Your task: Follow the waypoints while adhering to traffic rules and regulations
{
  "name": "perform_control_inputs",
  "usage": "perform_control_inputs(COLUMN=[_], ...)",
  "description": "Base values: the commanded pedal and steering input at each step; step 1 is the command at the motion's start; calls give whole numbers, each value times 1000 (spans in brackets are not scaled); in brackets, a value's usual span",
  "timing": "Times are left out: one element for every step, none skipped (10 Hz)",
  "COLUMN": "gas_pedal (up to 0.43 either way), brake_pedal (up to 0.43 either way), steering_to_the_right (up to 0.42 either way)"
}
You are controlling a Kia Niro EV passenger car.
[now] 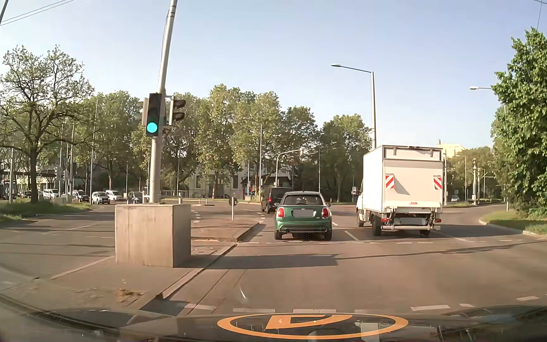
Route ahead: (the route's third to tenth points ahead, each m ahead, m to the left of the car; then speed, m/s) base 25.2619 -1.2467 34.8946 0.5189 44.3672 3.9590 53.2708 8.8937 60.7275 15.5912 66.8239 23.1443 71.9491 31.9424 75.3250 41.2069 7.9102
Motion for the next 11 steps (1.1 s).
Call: perform_control_inputs(gas_pedal=[429,429,429,378,370,370,370,358,358,358,358], brake_pedal=[0,0,0,0,0,0,0,0,0,0,0], steering_to_the_right=[5,5,4,5,5,4,4,5,5,3,-5])
